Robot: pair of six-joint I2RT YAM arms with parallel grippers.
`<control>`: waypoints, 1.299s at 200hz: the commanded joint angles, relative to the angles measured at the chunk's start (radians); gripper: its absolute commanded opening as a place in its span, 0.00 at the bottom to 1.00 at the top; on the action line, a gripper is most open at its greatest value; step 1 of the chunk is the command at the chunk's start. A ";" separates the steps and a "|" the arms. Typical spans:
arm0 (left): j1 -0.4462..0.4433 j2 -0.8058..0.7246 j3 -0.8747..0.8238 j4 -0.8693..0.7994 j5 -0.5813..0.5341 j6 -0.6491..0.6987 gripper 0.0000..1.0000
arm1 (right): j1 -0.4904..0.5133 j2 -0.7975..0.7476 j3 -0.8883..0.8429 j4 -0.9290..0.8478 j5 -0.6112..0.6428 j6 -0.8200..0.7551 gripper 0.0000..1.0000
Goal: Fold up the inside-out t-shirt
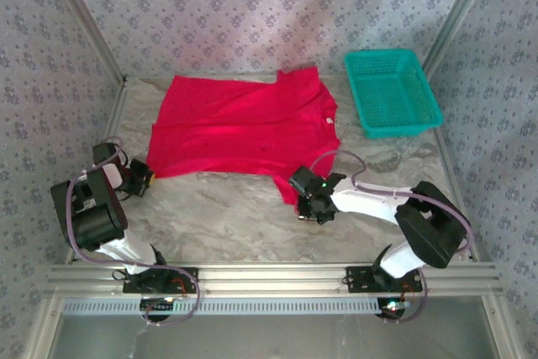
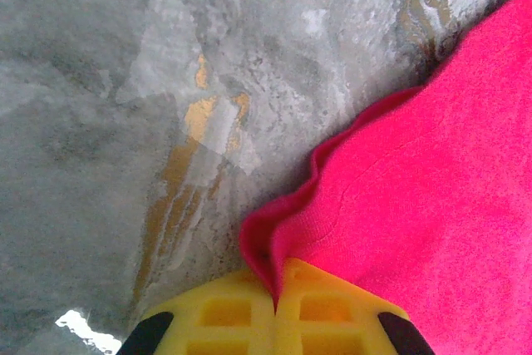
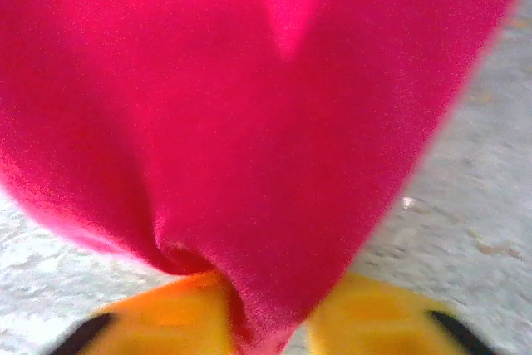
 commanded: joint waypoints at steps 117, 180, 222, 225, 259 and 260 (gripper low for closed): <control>-0.032 -0.315 0.468 -0.255 -0.011 -0.048 0.00 | -0.473 -0.112 0.730 -0.193 -0.042 -0.339 0.00; -0.031 -0.423 0.617 -0.342 0.028 -0.041 0.00 | -0.507 -0.202 0.875 -0.273 -0.095 -0.383 0.00; -0.029 -0.583 0.844 -0.432 -0.053 0.040 0.00 | -0.507 -0.449 0.952 -0.202 -0.053 -0.453 0.00; -0.029 -0.591 0.859 -0.436 -0.059 0.045 0.00 | -0.506 -0.465 0.954 -0.194 -0.053 -0.456 0.00; -0.026 -0.628 1.067 -0.487 -0.108 0.103 0.00 | -0.507 -0.577 1.021 -0.153 -0.072 -0.516 0.00; -0.026 -0.627 1.074 -0.487 -0.111 0.104 0.00 | -0.507 -0.578 1.025 -0.153 -0.071 -0.518 0.00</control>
